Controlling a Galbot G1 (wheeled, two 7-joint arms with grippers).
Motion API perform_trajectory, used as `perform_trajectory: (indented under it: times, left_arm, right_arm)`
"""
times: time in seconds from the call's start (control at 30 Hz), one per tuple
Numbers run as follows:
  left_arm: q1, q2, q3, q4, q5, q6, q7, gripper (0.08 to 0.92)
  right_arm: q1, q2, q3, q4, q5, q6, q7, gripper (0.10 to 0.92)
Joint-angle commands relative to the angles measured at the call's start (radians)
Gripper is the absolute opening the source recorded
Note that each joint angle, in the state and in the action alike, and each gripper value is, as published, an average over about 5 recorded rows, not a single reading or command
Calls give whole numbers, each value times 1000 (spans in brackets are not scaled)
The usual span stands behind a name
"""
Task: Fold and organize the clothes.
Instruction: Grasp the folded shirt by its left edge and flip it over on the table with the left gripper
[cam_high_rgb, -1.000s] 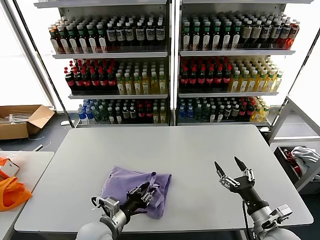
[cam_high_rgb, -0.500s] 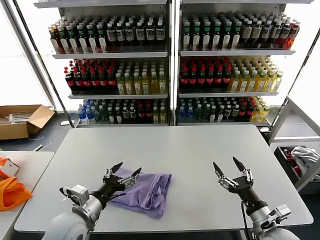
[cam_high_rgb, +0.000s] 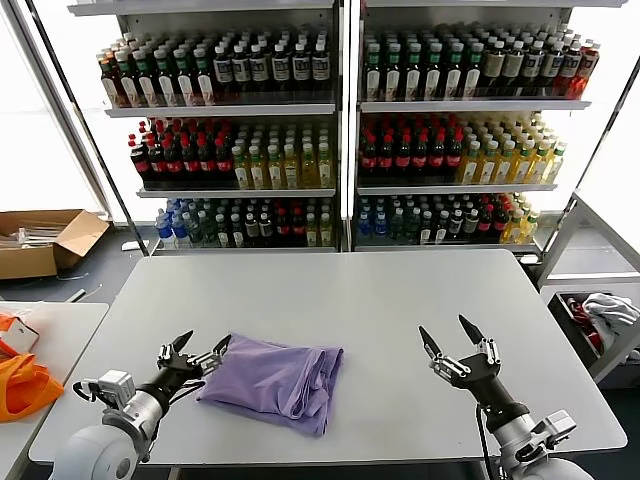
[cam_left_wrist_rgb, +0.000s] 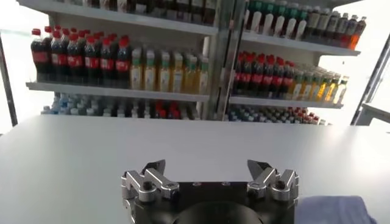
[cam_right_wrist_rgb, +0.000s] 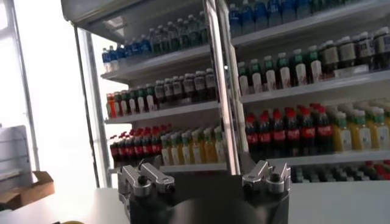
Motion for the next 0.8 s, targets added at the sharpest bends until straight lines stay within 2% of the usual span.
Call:
perform_trajectory:
  times: [0.03, 0.8]
  left_arm:
    - [3, -13, -16, 87, -7, -10, 2, 823]
    - [40, -113, 101, 118, 89, -42, 15, 823]
  right_arm:
    - [0, -2, -10, 6, -5, 2, -1, 823]
    - [12, 1, -23, 17, -25, -6, 9, 823]
